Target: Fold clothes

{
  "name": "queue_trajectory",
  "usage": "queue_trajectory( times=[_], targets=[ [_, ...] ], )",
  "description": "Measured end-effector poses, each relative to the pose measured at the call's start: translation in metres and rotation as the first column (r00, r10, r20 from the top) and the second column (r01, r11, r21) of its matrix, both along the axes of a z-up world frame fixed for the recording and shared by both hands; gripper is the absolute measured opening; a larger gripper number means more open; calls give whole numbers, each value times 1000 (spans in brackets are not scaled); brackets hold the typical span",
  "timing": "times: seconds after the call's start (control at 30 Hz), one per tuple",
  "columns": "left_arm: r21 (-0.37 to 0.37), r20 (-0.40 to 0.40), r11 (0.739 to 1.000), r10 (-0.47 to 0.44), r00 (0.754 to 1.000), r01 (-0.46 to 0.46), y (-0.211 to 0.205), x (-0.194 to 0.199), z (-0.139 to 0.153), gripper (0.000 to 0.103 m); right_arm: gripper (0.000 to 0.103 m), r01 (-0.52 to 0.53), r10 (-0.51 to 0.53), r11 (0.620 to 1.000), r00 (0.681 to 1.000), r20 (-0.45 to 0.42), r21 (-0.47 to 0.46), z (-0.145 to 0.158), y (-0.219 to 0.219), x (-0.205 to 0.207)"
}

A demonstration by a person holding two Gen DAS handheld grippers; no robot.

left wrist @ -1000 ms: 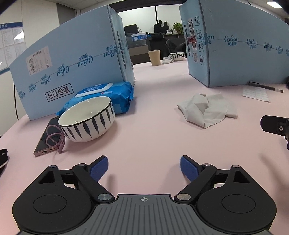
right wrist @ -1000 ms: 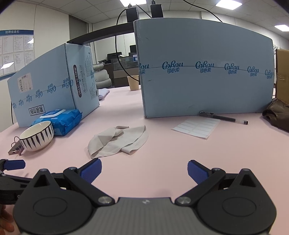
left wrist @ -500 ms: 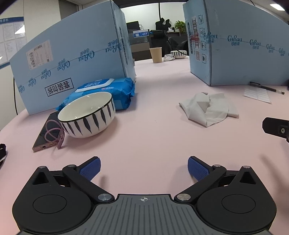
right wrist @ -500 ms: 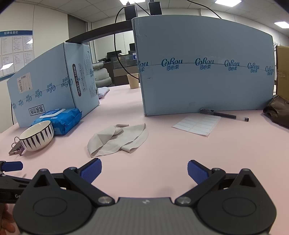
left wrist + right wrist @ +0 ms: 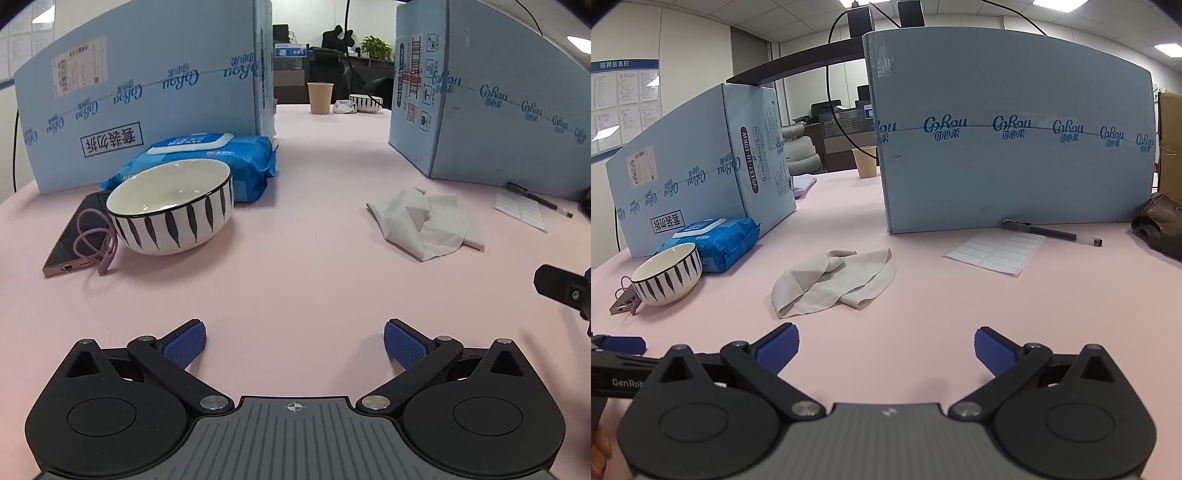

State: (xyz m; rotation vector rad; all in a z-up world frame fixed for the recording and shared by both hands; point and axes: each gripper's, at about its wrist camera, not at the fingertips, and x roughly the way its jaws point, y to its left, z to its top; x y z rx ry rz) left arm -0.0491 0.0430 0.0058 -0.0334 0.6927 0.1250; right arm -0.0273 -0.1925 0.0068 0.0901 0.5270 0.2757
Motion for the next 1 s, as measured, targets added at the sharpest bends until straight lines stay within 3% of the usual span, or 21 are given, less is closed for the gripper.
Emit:
queue_trajectory(
  times=[0.2,0.3,0.37,0.4,0.43,0.47,0.57,0.63,0.77,0.9,1.0],
  targets=[
    [103,9,994,31,999,-31,-12,-2,2,103,103,46,-42,997,998,-53,63,-3,-12,6],
    [257,39,963,72,997,-79,-27,-5,3,103,103,72,-63,992,995,-83,104,-7,-19,9],
    [451,88,883,96,991,-126,-49,-8,1,103,103,83,-71,989,993,-94,124,-8,-22,10],
    [563,132,813,89,987,-149,-64,-11,-2,103,103,88,-75,987,992,-98,133,-9,-24,11],
    [620,161,768,76,984,-161,-72,-14,-4,103,103,93,-78,986,992,-102,141,-9,-25,11],
    [704,216,687,34,976,-180,-86,-20,-8,103,103,95,-80,985,991,-105,143,-10,-26,11],
    [821,299,527,-71,952,-219,-113,-34,-19,103,103,95,-81,987,991,-106,131,-10,-24,12],
    [850,339,459,-102,935,-258,-122,-39,-22,103,103,93,-80,987,991,-107,128,-10,-23,12],
    [855,414,380,-92,905,-353,-124,-40,-18,103,103,93,-78,986,991,-109,141,-10,-25,13],
    [846,439,377,-93,894,-377,-125,-41,-9,103,103,87,-72,987,991,-111,134,-10,-24,13],
    [848,465,345,-117,878,-403,-131,-43,-7,103,103,88,-72,986,991,-111,142,-10,-25,13]
  ],
)
